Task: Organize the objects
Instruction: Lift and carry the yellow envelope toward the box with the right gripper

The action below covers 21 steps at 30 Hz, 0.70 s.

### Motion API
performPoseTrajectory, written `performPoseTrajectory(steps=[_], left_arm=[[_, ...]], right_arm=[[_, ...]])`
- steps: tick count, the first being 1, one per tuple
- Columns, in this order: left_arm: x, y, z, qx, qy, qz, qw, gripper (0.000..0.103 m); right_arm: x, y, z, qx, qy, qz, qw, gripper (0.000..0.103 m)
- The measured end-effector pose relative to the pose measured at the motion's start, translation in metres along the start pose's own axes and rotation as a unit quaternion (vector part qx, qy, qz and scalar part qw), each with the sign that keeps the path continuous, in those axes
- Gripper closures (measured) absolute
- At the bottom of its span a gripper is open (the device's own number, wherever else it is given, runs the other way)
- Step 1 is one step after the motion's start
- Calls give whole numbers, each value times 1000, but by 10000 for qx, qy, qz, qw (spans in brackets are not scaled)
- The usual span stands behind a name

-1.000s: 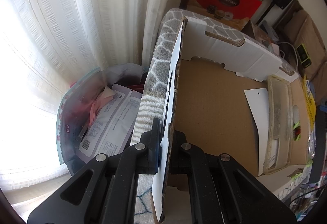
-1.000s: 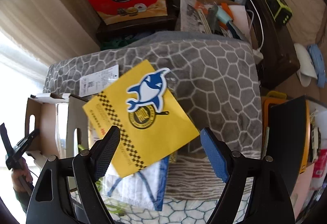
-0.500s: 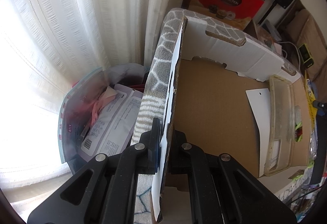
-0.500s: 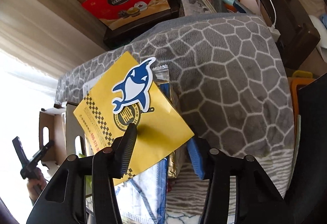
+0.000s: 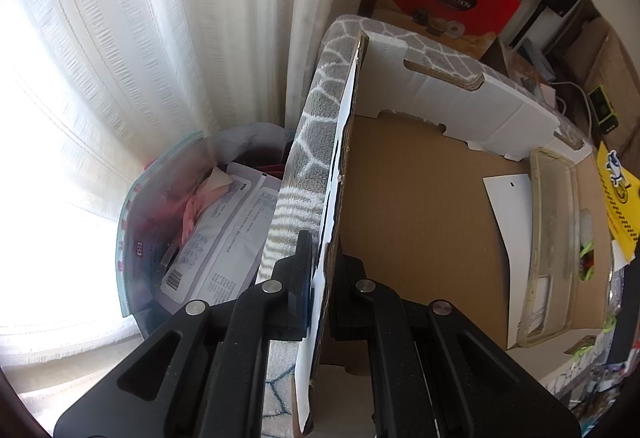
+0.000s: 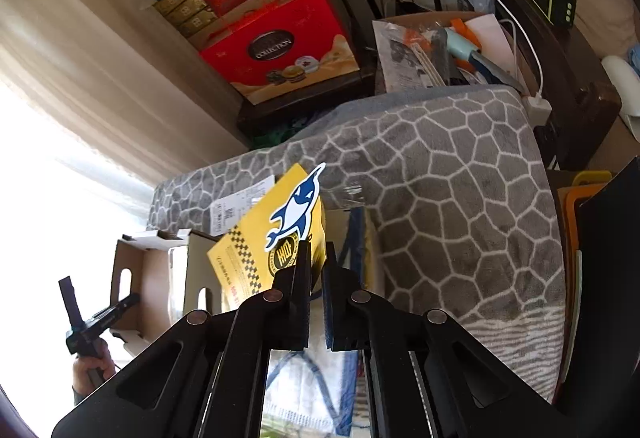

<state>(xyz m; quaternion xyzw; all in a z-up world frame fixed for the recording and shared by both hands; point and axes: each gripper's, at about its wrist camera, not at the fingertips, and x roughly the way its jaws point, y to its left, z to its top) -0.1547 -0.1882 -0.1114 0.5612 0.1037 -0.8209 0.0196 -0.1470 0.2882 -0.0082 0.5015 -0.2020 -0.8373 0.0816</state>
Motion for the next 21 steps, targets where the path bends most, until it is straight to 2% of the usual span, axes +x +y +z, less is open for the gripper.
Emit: performPoseTrajectory(steps=[5,8,9,10,11,12,16,18,21], left_arm=[[0,1,0,-1,6,-5,10000,97],[0,1,0,22,7,-9,10000,97],[0,1,0,23,6,-9,10000,97],[0,1,0,24,6,-10,10000,97],[0,1,0,26,6,-10,10000,97],[0,1,0,24,6,-11,10000,97],[0,0,0,25,11,-9,10000,97],[0,1,0,35,9,-4,10000,97],[0,1,-1,37,9,-4,10000,97]], right_arm=[[-5,1,-14,-139,218,-87,9996,100],[-1,-2,-21,-376,353,-580,9970,95],[1,-3,-23,-487,387,-875,9942,90],[3,-5,-23,-511,439,-1059,9921,79],[4,-8,-23,-482,475,-1174,9908,71],[3,-12,-22,-453,416,-1177,9911,58],[2,-12,-14,-411,262,-1040,9934,46],[6,-7,-7,-450,198,-985,9939,45],[21,5,1,-759,232,-926,9925,32]])
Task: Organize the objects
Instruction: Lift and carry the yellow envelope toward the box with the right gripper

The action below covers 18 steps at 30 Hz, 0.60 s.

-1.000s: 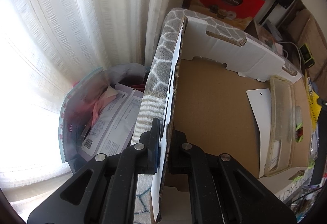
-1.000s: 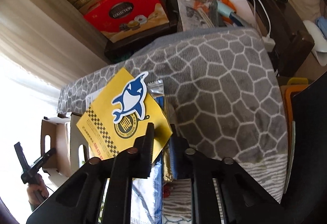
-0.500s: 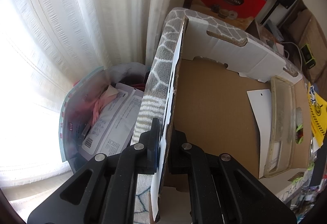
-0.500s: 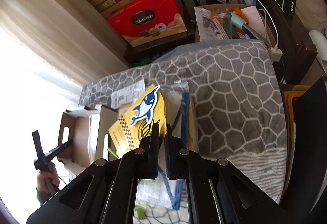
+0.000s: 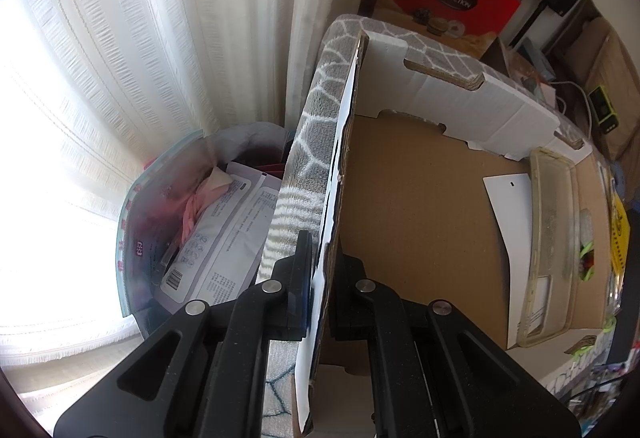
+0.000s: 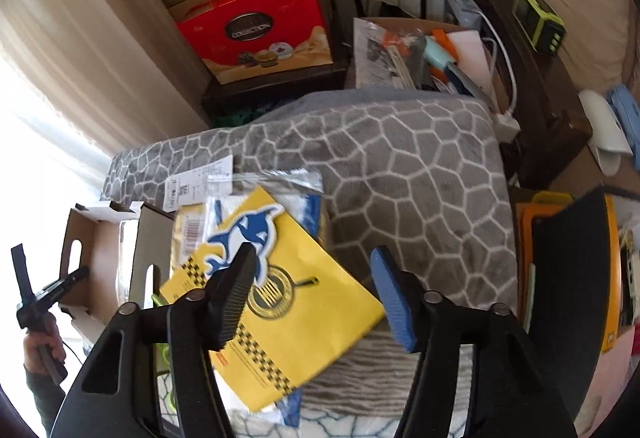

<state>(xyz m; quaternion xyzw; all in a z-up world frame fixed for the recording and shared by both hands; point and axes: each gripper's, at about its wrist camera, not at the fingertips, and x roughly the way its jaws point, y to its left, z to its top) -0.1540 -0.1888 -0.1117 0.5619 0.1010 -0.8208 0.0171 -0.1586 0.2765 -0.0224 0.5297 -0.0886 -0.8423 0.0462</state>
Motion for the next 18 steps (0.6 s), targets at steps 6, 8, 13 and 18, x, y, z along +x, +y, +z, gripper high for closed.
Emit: performPoseTrajectory(steps=[6,8,13,18], left_arm=[[0,-1,0,7,2,27,10000,97],[0,-1,0,-2,0,19,10000,97],[1,-2,0,26,-3,34,10000,97],[1,-3,0,4,-4,37,10000,97]], right_arm=[[39,5,14,-164,410,279,9986,28],[47,1,12,-12,550,442,9975,29],[45,4,4,-48,381,192,9991,58],[29,4,-1,-95,34,-112,9999,95]])
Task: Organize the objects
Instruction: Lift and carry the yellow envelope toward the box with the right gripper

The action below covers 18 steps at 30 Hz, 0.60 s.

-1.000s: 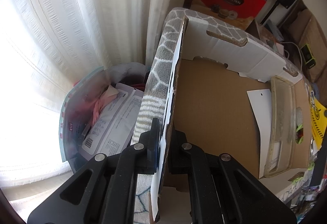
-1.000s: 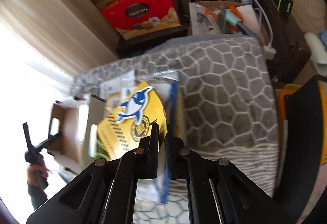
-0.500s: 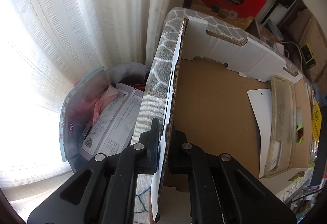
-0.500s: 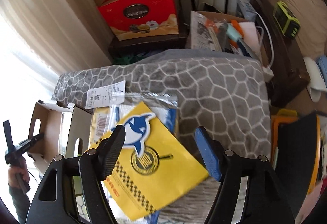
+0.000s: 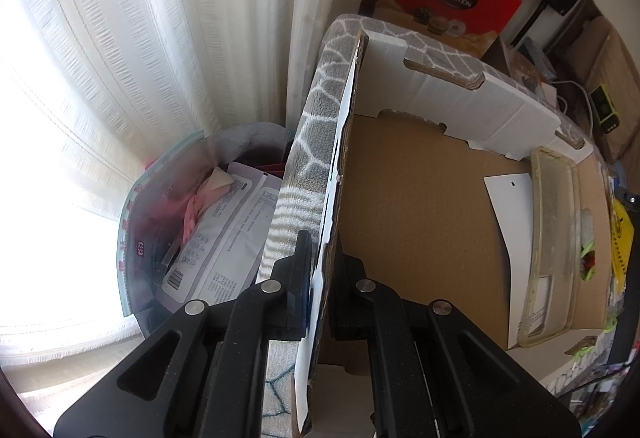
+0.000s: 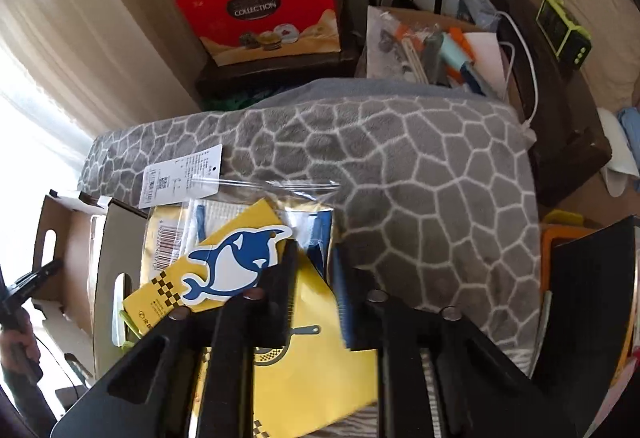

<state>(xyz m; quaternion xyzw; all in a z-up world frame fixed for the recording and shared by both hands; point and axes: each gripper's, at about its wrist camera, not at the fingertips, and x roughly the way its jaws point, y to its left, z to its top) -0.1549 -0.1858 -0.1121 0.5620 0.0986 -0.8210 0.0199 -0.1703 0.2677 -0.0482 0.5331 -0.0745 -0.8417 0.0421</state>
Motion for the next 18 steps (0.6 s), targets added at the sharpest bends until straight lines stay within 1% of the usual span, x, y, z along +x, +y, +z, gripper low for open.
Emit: performPoseTrajectory(steps=[1,3,6,8,11,14,15,16,18], left_arm=[[0,0,0,-4,-3,-5,10000,97],[1,0,0,-16,0,-11,10000,97],[1,0,1,-16,-2,1,10000,97],[1,1,1,-20,-4,3,10000,97],[1,1,1,-30,-4,0,10000,97],[1,1,0,-29,-5,-1,10000,97],[1,1,0,-32,-4,-6,10000,97],[1,1,0,-35,-5,-14,10000,97],[1,1,0,-21,-9,-13,10000,97]], right_arm=[[-4,-2,0,16,-54,42,10000,98],[-12,-6,-1,127,-132,189,9997,99],[-25,-15,-2,343,-205,598,9974,100],[-31,-18,-3,419,-154,842,9954,100],[-34,-16,-6,349,-80,934,9950,98],[-29,-20,-12,473,134,944,9943,94],[-27,-26,-16,636,208,1066,9920,83],[-26,-31,-19,767,227,1228,9892,61],[-24,-39,-27,924,222,1495,9842,39]])
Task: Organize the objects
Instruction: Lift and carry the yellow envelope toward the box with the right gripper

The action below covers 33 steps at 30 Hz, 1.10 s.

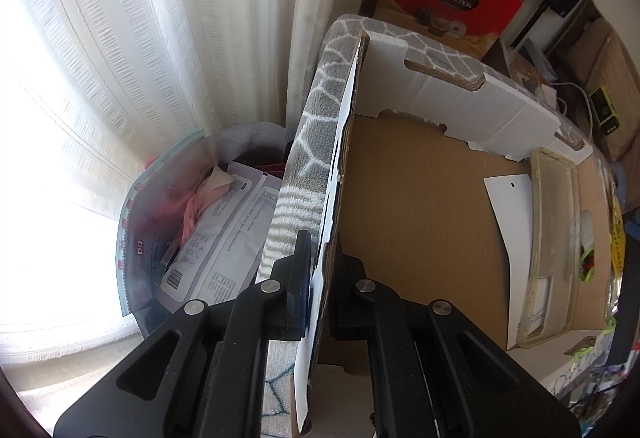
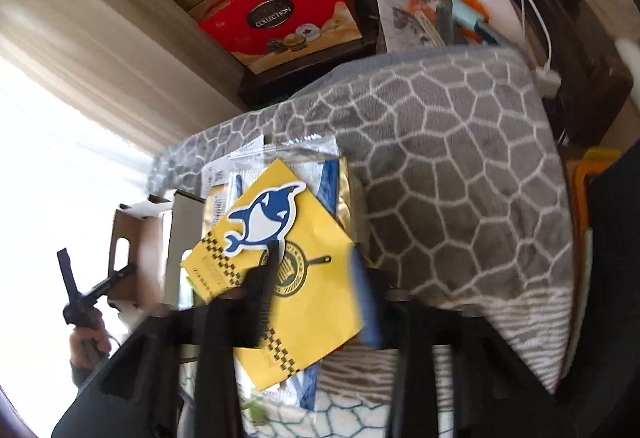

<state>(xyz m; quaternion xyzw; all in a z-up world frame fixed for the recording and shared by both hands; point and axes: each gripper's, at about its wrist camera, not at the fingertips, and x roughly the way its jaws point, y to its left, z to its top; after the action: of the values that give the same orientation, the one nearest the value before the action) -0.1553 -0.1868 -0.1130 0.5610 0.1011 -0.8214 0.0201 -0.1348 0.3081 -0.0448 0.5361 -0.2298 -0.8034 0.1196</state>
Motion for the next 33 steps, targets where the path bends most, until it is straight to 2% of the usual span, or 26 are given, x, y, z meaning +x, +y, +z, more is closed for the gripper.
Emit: performPoseTrajectory(steps=[2,6,9,15,17,20,23,24,25,28,30,33], left_arm=[[0,0,0,18,5,13,10000,97],[-1,1,0,12,6,8,10000,97],[-1,1,0,16,3,1,10000,97],[-1,0,-1,50,-4,33,10000,97],[-1,0,-1,77,-10,60,10000,97],[-2,-2,-2,140,-3,112,9998,97],[-3,-5,-4,231,-8,172,9996,97],[-3,-7,-4,259,-13,182,9995,97],[-3,-7,-5,275,-12,179,9995,97],[-4,-9,-6,321,-8,170,9993,97],[-5,-10,-6,351,-18,173,9992,97],[-5,-9,-6,365,-16,162,9992,97]], right_arm=[[0,-5,-5,19,-41,109,9999,38],[0,-18,-16,283,-101,-20,9995,35],[-3,-24,-25,377,-156,140,9991,35],[5,-12,-39,174,33,252,9995,36],[10,-8,-43,143,112,238,9996,40],[20,-5,-47,186,255,439,9985,46],[26,-6,-49,216,306,594,9975,58],[26,-8,-49,216,299,628,9973,65],[26,-11,-48,268,327,740,9964,78],[23,-15,-47,424,321,879,9947,92],[16,-11,-47,294,193,763,9965,95],[6,-5,-47,221,91,813,9964,99]])
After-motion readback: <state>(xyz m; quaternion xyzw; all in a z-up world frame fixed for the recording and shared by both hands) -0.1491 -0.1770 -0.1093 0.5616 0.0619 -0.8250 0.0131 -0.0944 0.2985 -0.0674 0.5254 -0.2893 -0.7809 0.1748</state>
